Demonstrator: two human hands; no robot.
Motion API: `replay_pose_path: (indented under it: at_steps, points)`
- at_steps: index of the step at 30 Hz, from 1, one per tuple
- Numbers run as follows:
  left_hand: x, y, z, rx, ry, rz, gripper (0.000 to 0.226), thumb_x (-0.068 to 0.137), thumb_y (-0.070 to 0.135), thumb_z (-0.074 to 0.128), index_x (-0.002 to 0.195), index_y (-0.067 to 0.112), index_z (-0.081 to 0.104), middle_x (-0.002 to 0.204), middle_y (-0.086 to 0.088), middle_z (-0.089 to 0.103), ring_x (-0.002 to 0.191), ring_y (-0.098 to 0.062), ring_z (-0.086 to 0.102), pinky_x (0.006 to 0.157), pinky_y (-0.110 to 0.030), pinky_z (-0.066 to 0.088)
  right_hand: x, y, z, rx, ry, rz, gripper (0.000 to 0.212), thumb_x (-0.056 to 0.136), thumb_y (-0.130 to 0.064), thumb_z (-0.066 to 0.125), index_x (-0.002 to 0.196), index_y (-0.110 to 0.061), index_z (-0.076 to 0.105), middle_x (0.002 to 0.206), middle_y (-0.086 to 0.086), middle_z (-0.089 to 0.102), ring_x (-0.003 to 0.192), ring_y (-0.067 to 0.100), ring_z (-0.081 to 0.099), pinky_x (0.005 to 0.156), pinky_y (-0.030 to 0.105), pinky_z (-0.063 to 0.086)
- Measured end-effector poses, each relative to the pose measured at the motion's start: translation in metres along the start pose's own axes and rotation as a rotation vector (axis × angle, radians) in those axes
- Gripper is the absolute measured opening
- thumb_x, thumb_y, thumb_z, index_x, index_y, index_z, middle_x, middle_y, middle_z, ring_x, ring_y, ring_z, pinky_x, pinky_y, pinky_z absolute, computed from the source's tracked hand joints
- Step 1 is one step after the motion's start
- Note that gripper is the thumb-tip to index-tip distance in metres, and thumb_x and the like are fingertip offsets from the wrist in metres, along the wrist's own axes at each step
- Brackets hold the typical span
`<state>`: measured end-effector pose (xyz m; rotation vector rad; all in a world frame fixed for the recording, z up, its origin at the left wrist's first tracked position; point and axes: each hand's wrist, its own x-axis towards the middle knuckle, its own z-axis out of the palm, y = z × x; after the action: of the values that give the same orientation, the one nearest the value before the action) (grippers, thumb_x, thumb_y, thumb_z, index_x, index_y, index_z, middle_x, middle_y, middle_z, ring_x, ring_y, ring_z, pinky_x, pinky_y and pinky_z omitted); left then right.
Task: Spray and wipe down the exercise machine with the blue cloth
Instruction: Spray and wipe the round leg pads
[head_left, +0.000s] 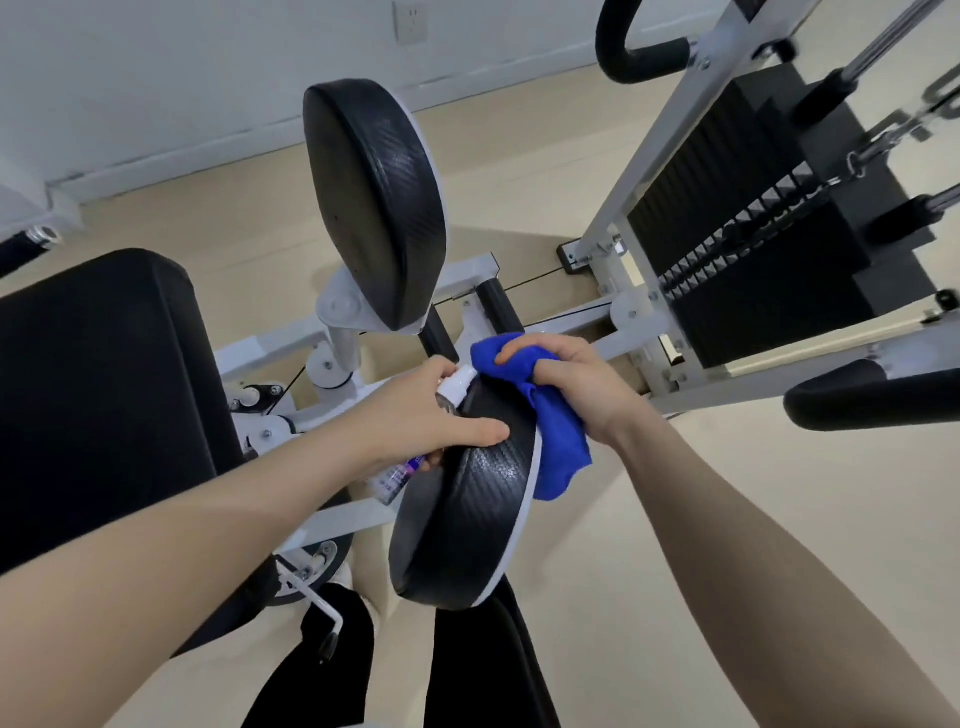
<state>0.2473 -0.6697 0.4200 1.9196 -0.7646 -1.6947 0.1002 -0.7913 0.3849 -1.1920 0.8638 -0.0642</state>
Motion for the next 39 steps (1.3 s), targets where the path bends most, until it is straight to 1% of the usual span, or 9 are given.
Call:
replay_pose_path:
  at_steps: [3, 6, 12, 17, 21, 24, 30, 34, 39]
  points:
    - [0.002, -0.003, 0.000, -0.044, 0.030, 0.003, 0.052, 0.068, 0.036, 0.078, 0.107, 0.027, 0.046, 0.077, -0.005, 0.062, 0.046, -0.013, 0.049, 0.044, -0.026, 0.041, 0.037, 0.022, 0.001, -0.124, 0.082, 0.070, 0.031, 0.087, -0.002, 0.044, 0.085, -0.019, 0.070, 0.095, 0.003, 0.069, 0.090, 0.022, 0.063, 0.087, 0.039, 0.052]
    - [0.006, -0.004, -0.002, -0.076, 0.051, -0.003, 0.047, 0.069, 0.035, 0.077, 0.104, 0.030, 0.046, 0.080, -0.006, 0.063, 0.046, -0.013, 0.048, 0.044, -0.026, 0.042, 0.063, 0.028, 0.000, -0.349, 0.013, 0.184, 0.026, 0.089, -0.008, 0.046, 0.093, -0.017, 0.070, 0.098, 0.010, 0.069, 0.092, 0.027, 0.063, 0.082, 0.038, 0.053]
    - [0.002, -0.007, 0.002, -0.008, 0.043, -0.010, 0.049, 0.070, 0.038, 0.076, 0.106, 0.038, 0.043, 0.090, 0.006, 0.061, 0.059, -0.011, 0.059, 0.054, -0.030, 0.050, 0.055, 0.048, -0.013, 0.154, -0.007, 0.163, 0.038, 0.070, 0.005, 0.038, 0.065, -0.015, 0.070, 0.070, 0.003, 0.068, 0.065, 0.017, 0.061, 0.059, 0.023, 0.051]
    - [0.007, -0.005, -0.002, 0.049, -0.009, -0.007, 0.043, 0.070, 0.036, 0.075, 0.101, 0.036, 0.045, 0.067, 0.014, 0.058, 0.048, -0.007, 0.052, 0.051, -0.023, 0.047, 0.076, 0.098, 0.001, -0.163, 0.011, 0.327, 0.022, 0.087, -0.006, 0.053, 0.096, -0.012, 0.071, 0.095, 0.013, 0.071, 0.095, 0.035, 0.064, 0.090, 0.051, 0.051]
    - [0.010, -0.006, -0.004, 0.053, -0.041, -0.009, 0.062, 0.052, 0.052, 0.073, 0.106, 0.040, 0.045, 0.093, 0.008, 0.063, 0.068, -0.025, 0.063, 0.064, -0.035, 0.055, 0.078, 0.063, -0.014, 0.046, -0.108, 0.364, 0.029, 0.069, 0.000, 0.043, 0.080, -0.005, 0.070, 0.077, 0.009, 0.069, 0.073, 0.022, 0.065, 0.067, 0.029, 0.054]
    - [0.011, -0.007, -0.003, -0.009, -0.010, 0.001, 0.057, 0.065, 0.037, 0.079, 0.110, 0.037, 0.044, 0.087, 0.012, 0.057, 0.051, -0.012, 0.054, 0.053, -0.027, 0.049, 0.068, 0.037, -0.027, 0.260, -0.198, 0.239, 0.037, 0.052, 0.001, 0.039, 0.062, -0.012, 0.072, 0.070, 0.006, 0.068, 0.065, 0.018, 0.064, 0.062, 0.022, 0.054]
    - [0.013, -0.009, 0.000, -0.070, 0.071, 0.018, 0.058, 0.057, 0.043, 0.074, 0.106, 0.040, 0.043, 0.089, 0.001, 0.063, 0.049, -0.007, 0.053, 0.050, -0.027, 0.047, 0.080, 0.051, -0.004, -0.213, -0.124, 0.236, 0.029, 0.089, -0.003, 0.044, 0.091, -0.013, 0.072, 0.089, 0.002, 0.070, 0.089, 0.023, 0.064, 0.079, 0.031, 0.052]
    - [0.010, -0.011, 0.001, -0.098, 0.096, 0.005, 0.050, 0.066, 0.040, 0.075, 0.103, 0.043, 0.042, 0.096, 0.005, 0.063, 0.051, -0.003, 0.055, 0.059, -0.028, 0.048, 0.082, 0.000, -0.001, -0.244, -0.272, 0.170, 0.038, 0.077, 0.013, 0.037, 0.077, -0.008, 0.069, 0.070, -0.006, 0.069, 0.071, 0.012, 0.063, 0.066, 0.022, 0.050]
    - [0.006, -0.013, 0.001, 0.028, 0.182, 0.139, 0.045, 0.082, 0.037, 0.065, 0.121, 0.030, 0.043, 0.076, 0.018, 0.054, 0.055, 0.012, 0.049, 0.056, -0.010, 0.036, 0.081, 0.005, -0.001, -0.470, -0.143, 0.231, 0.036, 0.079, 0.006, 0.041, 0.071, -0.017, 0.068, 0.079, 0.004, 0.067, 0.085, 0.025, 0.059, 0.085, 0.037, 0.049]
